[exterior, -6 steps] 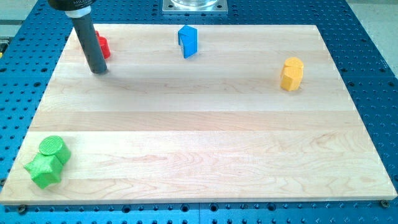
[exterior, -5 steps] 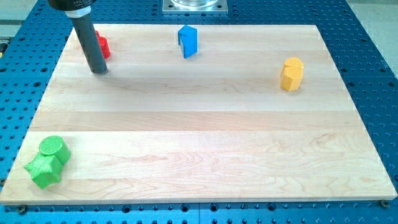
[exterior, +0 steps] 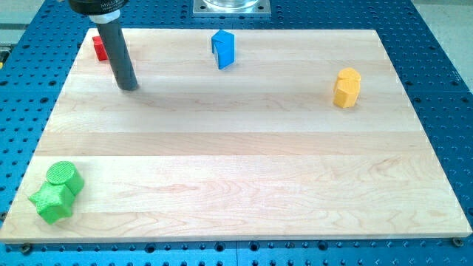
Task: Point your arm above the green circle
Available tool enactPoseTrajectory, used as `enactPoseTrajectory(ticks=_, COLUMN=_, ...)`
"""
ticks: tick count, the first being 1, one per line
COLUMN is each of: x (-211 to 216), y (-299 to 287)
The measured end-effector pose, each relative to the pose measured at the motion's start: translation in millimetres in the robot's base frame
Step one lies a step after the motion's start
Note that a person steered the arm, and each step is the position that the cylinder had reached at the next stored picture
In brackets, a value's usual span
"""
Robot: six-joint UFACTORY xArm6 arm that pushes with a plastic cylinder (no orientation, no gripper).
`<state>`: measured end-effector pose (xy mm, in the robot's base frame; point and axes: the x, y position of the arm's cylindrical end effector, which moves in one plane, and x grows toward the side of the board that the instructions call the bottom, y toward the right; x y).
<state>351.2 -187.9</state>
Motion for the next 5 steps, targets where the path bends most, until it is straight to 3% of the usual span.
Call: enactPoseTrajectory(ticks=5, x=13, y=56)
